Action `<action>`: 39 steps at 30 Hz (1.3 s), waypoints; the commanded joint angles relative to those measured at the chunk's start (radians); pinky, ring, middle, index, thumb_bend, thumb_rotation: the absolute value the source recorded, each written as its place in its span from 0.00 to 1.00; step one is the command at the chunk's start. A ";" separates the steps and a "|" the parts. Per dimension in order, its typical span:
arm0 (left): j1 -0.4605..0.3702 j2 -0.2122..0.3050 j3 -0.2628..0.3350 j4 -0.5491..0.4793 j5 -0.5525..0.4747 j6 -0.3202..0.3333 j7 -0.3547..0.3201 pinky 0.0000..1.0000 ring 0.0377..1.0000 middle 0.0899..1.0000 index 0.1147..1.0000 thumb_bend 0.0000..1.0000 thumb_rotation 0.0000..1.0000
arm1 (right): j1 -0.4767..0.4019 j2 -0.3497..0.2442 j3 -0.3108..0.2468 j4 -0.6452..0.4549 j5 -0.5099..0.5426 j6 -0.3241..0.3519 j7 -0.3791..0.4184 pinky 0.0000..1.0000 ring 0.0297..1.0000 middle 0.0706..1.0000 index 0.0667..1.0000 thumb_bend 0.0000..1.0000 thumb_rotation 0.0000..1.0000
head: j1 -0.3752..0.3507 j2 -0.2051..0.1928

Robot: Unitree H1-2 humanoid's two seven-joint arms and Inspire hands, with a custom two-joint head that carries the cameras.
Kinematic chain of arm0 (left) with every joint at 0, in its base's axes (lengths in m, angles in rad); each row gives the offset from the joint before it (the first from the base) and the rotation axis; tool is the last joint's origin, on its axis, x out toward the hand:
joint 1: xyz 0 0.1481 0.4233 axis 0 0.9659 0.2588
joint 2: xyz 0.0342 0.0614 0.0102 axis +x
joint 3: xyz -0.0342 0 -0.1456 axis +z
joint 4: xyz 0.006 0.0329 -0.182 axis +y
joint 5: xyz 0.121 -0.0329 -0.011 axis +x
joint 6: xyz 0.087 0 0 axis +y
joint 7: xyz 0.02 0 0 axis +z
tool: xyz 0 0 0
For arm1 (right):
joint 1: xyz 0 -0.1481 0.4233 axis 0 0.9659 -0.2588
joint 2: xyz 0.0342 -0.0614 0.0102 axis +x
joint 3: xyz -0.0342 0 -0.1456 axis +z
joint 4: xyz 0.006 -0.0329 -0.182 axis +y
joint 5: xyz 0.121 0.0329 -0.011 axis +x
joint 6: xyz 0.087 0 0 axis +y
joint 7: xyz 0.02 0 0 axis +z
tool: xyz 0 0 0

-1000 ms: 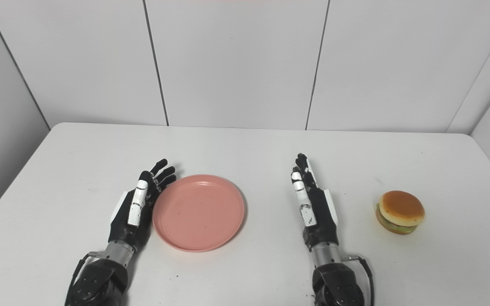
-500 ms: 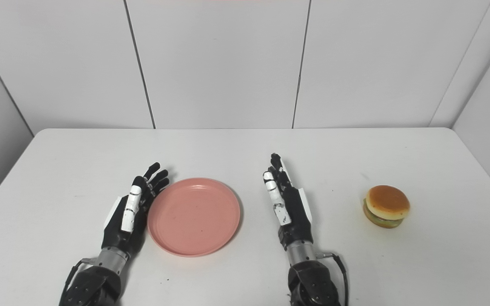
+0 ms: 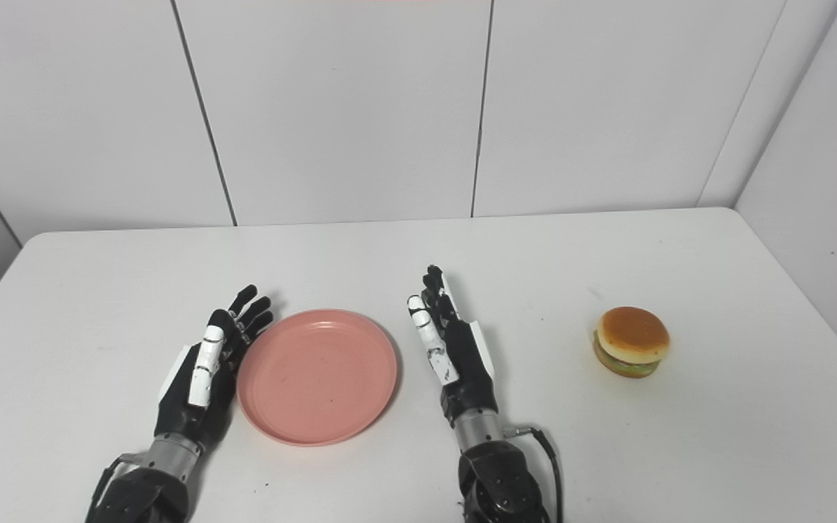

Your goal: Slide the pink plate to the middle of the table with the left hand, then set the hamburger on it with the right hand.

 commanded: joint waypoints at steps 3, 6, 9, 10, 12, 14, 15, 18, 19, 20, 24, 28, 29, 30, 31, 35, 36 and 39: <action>0.042 0.009 -0.001 0.048 -0.014 -0.009 -0.030 0.97 0.96 0.95 0.95 0.52 1.00 | 0.006 0.022 0.019 0.044 -0.039 0.002 -0.025 1.00 1.00 1.00 0.99 0.62 0.89 | -0.047 -0.003; 0.037 0.014 0.008 0.059 -0.015 -0.005 -0.030 0.97 0.96 0.95 0.94 0.49 1.00 | -0.009 0.025 0.014 0.053 -0.058 0.002 -0.048 1.00 1.00 1.00 0.99 0.63 0.89 | -0.058 -0.003; 0.030 0.016 0.020 0.076 -0.016 -0.012 -0.026 0.97 0.96 0.94 0.94 0.47 1.00 | -0.025 0.024 0.000 0.061 -0.064 -0.009 -0.068 1.00 1.00 0.99 0.99 0.64 0.89 | -0.062 -0.005; 0.027 0.017 0.025 0.084 -0.018 -0.013 -0.025 0.97 0.96 0.95 0.93 0.46 1.00 | -0.031 0.023 -0.006 0.064 -0.070 -0.021 -0.080 1.00 1.00 0.98 0.99 0.63 0.89 | -0.066 -0.003; 0.022 0.019 0.032 0.100 -0.019 -0.020 -0.028 0.98 0.97 0.95 0.94 0.46 1.00 | -0.042 0.012 -0.010 0.067 -0.095 -0.041 -0.102 1.00 1.00 0.99 0.98 0.63 0.90 | -0.070 -0.005; 0.018 0.021 0.035 0.112 -0.021 -0.027 -0.036 0.98 0.97 0.96 0.94 0.47 1.00 | -0.051 0.003 -0.018 0.060 -0.109 -0.048 -0.123 1.00 1.00 1.00 0.98 0.63 0.92 | -0.071 -0.005; 0.017 0.021 0.036 0.115 -0.022 -0.028 -0.038 0.99 0.98 0.97 0.95 0.47 1.00 | -0.056 -0.003 -0.023 0.056 -0.114 -0.050 -0.132 1.00 1.00 0.99 0.98 0.63 0.92 | -0.071 -0.005; 0.014 0.020 0.041 0.127 -0.026 -0.040 -0.037 1.00 0.98 0.97 0.96 0.48 1.00 | -0.071 -0.026 -0.035 0.050 -0.145 -0.070 -0.165 1.00 0.99 0.98 0.99 0.63 0.93 | -0.070 -0.012; 0.012 0.019 0.043 0.131 -0.024 -0.047 -0.033 1.00 0.98 0.97 0.96 0.48 1.00 | -0.075 -0.039 -0.035 0.045 -0.169 -0.080 -0.181 1.00 0.99 0.98 0.99 0.65 0.94 | -0.070 -0.012; 0.011 0.018 0.045 0.134 -0.023 -0.051 -0.029 1.00 0.98 0.97 0.96 0.48 1.00 | -0.078 -0.049 -0.037 0.036 -0.192 -0.089 -0.198 0.97 0.98 0.98 1.00 0.65 0.91 | -0.070 -0.013; 0.008 0.016 0.053 0.145 -0.024 -0.064 -0.028 1.00 0.99 0.98 0.97 0.49 1.00 | -0.084 -0.075 -0.049 -0.021 -0.264 -0.081 -0.264 0.93 0.96 0.97 0.99 0.64 0.79 | -0.076 -0.019; 0.007 0.013 0.062 0.147 -0.022 -0.069 -0.024 1.00 1.00 0.99 0.98 0.48 1.00 | -0.090 -0.101 -0.060 -0.069 -0.328 -0.060 -0.315 0.87 0.94 0.95 0.97 0.64 0.66 | -0.091 -0.025; 0.006 0.013 0.064 0.149 -0.022 -0.070 -0.025 1.00 1.00 0.99 0.98 0.47 1.00 | -0.090 -0.107 -0.060 -0.078 -0.340 -0.054 -0.320 0.88 0.94 0.95 0.96 0.65 0.62 | -0.091 -0.025; 0.006 0.013 0.066 0.150 -0.023 -0.070 -0.026 1.00 1.00 1.00 0.98 0.47 1.00 | -0.089 -0.116 -0.058 -0.092 -0.366 -0.037 -0.325 0.88 0.94 0.95 0.96 0.65 0.61 | -0.095 -0.027; 0.005 0.013 0.067 0.151 -0.023 -0.070 -0.026 1.00 1.00 0.99 0.98 0.47 1.00 | -0.089 -0.122 -0.056 -0.102 -0.384 -0.025 -0.329 0.90 0.95 0.95 0.96 0.65 0.59 | -0.097 -0.027; 0.008 0.013 0.067 0.137 -0.027 -0.042 -0.024 1.00 1.00 0.99 0.98 0.46 1.00 | -0.085 -0.147 -0.038 -0.181 -0.552 0.125 -0.345 0.89 0.92 0.93 0.96 0.72 0.62 | -0.109 -0.029; 0.010 0.014 0.064 0.131 -0.023 -0.035 -0.023 1.00 1.00 0.99 0.98 0.46 1.00 | -0.087 -0.158 -0.038 -0.199 -0.550 0.133 -0.329 0.89 0.92 0.93 0.95 0.73 0.62 | -0.114 -0.030; 0.013 0.016 0.062 0.125 -0.021 -0.025 -0.022 1.00 1.00 0.99 0.98 0.45 1.00 | -0.090 -0.186 -0.038 -0.235 -0.547 0.154 -0.289 0.83 0.91 0.93 0.96 0.74 0.54 | -0.119 -0.030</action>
